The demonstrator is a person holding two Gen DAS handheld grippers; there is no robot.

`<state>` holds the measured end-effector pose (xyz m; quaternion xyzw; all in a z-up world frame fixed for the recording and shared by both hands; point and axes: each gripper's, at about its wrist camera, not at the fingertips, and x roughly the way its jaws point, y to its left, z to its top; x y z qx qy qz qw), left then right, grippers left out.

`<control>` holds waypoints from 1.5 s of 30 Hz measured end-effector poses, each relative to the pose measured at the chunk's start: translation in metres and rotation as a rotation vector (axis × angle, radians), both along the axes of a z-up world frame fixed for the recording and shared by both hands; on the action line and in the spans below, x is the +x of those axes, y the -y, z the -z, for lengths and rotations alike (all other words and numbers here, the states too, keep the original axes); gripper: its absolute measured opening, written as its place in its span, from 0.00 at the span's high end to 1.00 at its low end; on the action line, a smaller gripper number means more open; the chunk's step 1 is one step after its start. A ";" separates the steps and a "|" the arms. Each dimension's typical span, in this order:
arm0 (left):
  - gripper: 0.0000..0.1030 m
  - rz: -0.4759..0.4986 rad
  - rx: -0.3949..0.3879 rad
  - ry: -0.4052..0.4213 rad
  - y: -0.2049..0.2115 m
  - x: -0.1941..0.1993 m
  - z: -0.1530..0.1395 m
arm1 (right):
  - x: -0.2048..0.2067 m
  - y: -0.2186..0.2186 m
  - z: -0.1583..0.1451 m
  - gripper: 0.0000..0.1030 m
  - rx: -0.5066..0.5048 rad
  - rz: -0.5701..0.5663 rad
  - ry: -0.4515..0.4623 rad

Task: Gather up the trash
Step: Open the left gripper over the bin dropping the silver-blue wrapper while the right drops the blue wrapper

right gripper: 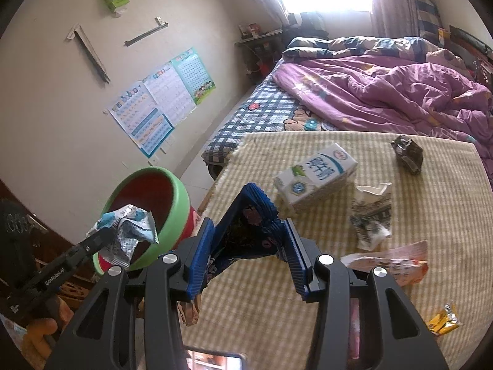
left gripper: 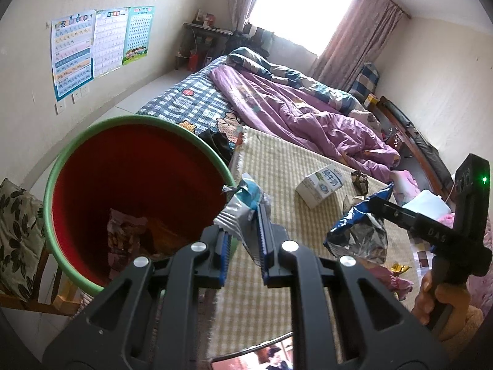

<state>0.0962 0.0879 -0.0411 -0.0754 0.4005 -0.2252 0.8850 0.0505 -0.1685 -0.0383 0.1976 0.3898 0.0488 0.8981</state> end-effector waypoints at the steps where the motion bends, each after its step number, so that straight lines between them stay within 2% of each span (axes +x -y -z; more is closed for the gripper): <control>1: 0.86 0.001 0.000 0.000 0.000 0.000 0.000 | 0.001 -0.003 -0.001 0.57 0.000 0.000 0.002; 20: 0.86 0.011 0.003 -0.007 -0.045 0.031 0.008 | 0.033 -0.066 -0.026 0.56 -0.024 -0.022 0.060; 37: 0.86 -0.030 0.029 -0.059 -0.079 0.045 0.026 | 0.060 -0.113 -0.016 0.55 -0.066 -0.093 0.046; 45: 0.86 -0.038 0.037 -0.071 -0.084 0.048 0.030 | 0.067 -0.134 -0.015 0.54 -0.131 -0.132 0.064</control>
